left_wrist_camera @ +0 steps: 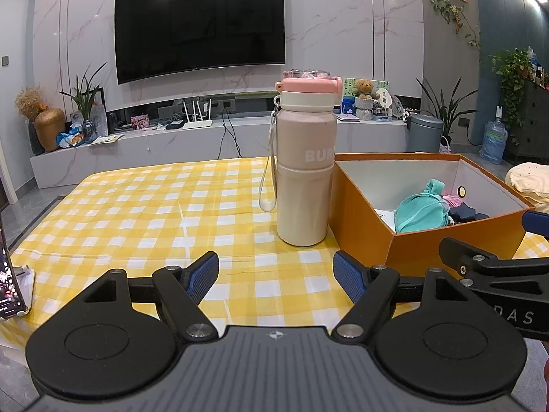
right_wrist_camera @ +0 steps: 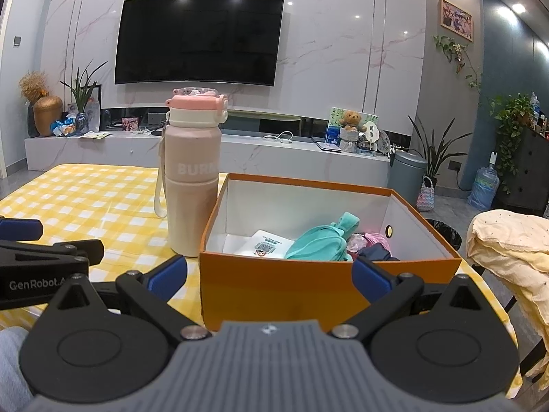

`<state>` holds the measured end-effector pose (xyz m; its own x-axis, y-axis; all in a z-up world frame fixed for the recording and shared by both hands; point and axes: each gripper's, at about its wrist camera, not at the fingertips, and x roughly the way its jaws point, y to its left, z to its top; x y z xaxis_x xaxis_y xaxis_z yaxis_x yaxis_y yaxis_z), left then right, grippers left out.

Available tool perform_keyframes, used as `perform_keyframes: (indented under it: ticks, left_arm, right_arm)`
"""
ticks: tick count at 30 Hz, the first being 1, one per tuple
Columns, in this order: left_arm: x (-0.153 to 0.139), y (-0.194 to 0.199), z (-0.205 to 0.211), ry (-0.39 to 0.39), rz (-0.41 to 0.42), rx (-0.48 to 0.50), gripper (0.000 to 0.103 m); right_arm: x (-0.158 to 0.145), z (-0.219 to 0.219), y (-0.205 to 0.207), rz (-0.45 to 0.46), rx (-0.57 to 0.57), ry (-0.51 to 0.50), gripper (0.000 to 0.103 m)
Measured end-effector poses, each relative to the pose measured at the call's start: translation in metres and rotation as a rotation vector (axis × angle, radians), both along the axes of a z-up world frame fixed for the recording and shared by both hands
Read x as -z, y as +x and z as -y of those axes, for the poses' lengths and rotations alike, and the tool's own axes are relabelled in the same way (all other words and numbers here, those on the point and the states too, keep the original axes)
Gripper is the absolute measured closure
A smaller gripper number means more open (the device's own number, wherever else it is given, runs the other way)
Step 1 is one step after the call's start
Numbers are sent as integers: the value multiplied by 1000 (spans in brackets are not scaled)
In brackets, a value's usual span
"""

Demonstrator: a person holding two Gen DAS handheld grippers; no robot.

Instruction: Organize soft objects

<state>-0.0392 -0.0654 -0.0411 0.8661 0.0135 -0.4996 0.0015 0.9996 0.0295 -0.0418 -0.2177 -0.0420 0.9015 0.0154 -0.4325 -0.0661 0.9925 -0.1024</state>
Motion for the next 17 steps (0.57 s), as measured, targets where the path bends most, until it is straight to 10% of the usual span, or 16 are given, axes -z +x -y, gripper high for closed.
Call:
perform_keyframes:
  ticks: [17]
  left_arm:
    - [-1,2,0,-6,-2,10,14]
  right_arm:
    - [1,0,1,-2,-7,-4,3]
